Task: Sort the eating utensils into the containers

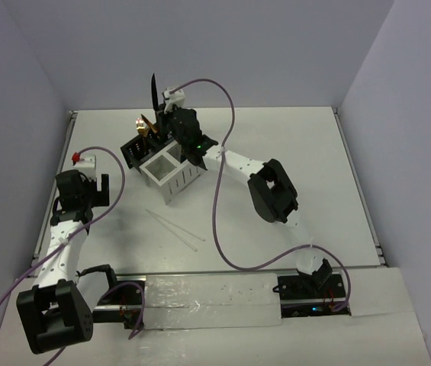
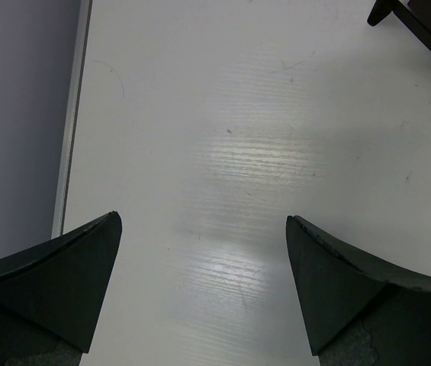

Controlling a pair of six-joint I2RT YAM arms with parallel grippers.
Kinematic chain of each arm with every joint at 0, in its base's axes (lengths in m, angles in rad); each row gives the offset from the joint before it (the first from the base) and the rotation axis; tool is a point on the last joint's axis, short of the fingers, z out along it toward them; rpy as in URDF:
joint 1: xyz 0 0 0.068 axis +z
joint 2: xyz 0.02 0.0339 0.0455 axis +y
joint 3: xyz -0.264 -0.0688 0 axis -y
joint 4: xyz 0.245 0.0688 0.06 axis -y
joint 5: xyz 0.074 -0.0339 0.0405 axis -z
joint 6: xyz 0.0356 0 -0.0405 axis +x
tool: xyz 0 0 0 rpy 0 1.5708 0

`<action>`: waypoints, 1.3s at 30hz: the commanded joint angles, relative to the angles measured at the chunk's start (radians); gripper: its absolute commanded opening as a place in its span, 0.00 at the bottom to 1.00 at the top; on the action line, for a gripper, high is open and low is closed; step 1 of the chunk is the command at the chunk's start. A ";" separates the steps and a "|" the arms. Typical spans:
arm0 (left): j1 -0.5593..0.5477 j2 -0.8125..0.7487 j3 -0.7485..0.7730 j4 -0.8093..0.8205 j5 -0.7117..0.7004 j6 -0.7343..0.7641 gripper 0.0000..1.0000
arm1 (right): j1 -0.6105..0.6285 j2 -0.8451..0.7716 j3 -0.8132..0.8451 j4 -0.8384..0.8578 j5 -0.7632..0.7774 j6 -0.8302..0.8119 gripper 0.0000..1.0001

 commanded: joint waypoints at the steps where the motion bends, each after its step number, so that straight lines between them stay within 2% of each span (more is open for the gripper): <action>1: 0.008 0.000 0.018 0.037 -0.009 -0.010 0.99 | 0.006 0.028 0.080 0.002 -0.006 -0.026 0.00; 7: 0.009 -0.003 0.017 0.034 -0.011 -0.010 0.99 | 0.006 0.071 0.094 -0.043 0.026 -0.062 0.00; 10: 0.008 -0.001 0.018 0.034 -0.009 -0.010 0.99 | 0.009 0.047 0.071 -0.060 -0.013 -0.047 0.28; 11: 0.008 -0.001 0.018 0.032 -0.008 -0.010 0.99 | 0.011 0.033 0.059 -0.060 -0.020 -0.040 0.43; 13: 0.008 -0.001 0.018 0.031 -0.005 -0.010 0.99 | 0.015 -0.018 0.016 -0.058 -0.034 -0.051 0.56; 16: 0.008 -0.007 0.015 0.029 -0.002 -0.010 0.99 | 0.035 -0.143 -0.061 -0.066 -0.040 -0.073 0.63; 19: 0.008 -0.010 0.015 0.029 -0.002 -0.010 0.99 | 0.044 -0.243 -0.139 -0.116 -0.068 -0.056 0.66; 22: 0.009 -0.023 0.012 0.028 -0.003 -0.008 0.99 | 0.055 -0.380 -0.177 -0.288 -0.135 -0.007 0.69; 23: 0.009 -0.026 0.009 0.031 -0.005 -0.008 0.99 | 0.058 -0.432 -0.177 -0.417 -0.158 0.007 0.69; 26: 0.011 -0.032 0.006 0.032 -0.005 -0.007 0.99 | 0.066 -0.505 -0.205 -0.661 -0.262 0.055 0.70; 30: 0.009 -0.040 -0.001 0.034 -0.008 -0.007 0.99 | 0.110 -0.542 -0.323 -0.878 -0.223 0.114 0.72; 34: 0.011 -0.046 -0.006 0.038 -0.020 -0.007 0.99 | 0.204 -0.509 -0.384 -0.983 -0.068 0.099 0.61; 39: 0.012 -0.055 -0.014 0.041 -0.029 -0.005 0.99 | 0.301 -0.420 -0.387 -1.097 -0.033 0.091 0.50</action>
